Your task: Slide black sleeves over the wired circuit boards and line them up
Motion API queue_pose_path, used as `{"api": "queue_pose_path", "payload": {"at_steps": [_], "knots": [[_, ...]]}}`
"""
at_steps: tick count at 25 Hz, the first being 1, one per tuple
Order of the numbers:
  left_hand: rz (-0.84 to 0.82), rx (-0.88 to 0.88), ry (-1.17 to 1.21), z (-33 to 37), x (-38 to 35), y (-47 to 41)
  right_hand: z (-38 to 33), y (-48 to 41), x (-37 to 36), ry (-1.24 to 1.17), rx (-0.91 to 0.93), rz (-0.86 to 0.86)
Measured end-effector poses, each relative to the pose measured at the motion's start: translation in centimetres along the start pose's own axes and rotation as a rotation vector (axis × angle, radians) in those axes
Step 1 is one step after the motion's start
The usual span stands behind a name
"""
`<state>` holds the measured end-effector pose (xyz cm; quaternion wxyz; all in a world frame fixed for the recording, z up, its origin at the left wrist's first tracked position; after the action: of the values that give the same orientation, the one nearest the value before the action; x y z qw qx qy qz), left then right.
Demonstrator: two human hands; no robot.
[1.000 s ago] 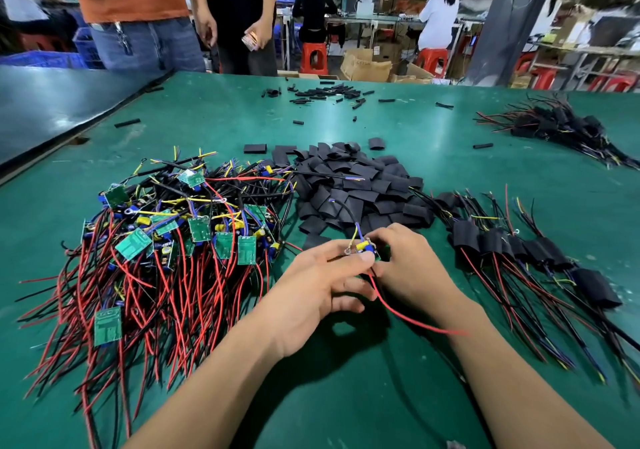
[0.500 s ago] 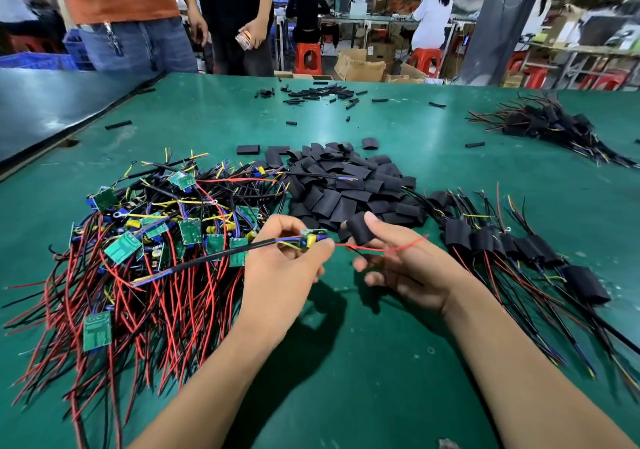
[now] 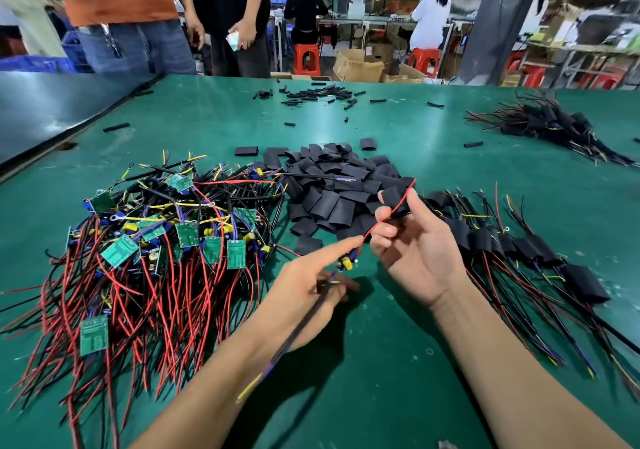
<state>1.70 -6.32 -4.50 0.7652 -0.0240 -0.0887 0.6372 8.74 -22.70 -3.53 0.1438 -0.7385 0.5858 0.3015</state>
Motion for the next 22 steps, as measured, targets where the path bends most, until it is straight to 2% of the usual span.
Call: {"api": "queue_pose_path", "payload": {"at_steps": [2,4,10,12,15,22], "knots": [[-0.107,0.017,0.022,0.0,-0.2,-0.1,-0.2,-0.1,0.3,-0.027,-0.001,0.035],[-0.123,0.082,0.053,0.0,-0.3,-0.1,0.0,-0.3,0.4,-0.006,-0.014,0.056],[0.124,0.177,0.530,-0.2,0.3,-0.7,1.5,0.1,-0.8,0.133,-0.094,-0.045],[0.200,0.198,0.548,-0.4,0.4,-0.7,2.0,0.2,-1.1,0.196,-0.097,-0.066],[0.205,0.245,0.532,-0.6,0.1,-0.7,2.4,0.2,-1.2,0.289,-0.093,-0.063],[0.300,0.247,0.507,-0.9,0.7,-1.1,1.4,-0.2,-0.4,0.190,-0.045,0.117]]}}
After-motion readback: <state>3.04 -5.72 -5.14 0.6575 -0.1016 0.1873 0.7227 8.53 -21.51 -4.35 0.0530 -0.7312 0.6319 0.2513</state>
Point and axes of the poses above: each hand's wrist, its own y-axis away from the middle knuckle, its own x-axis out of the back of the hand, z = x × y, the point moved 1 cm from there along -y, towards the middle knuckle, and after that the axes turned 14 degrees about y, right-handed, at the moved point
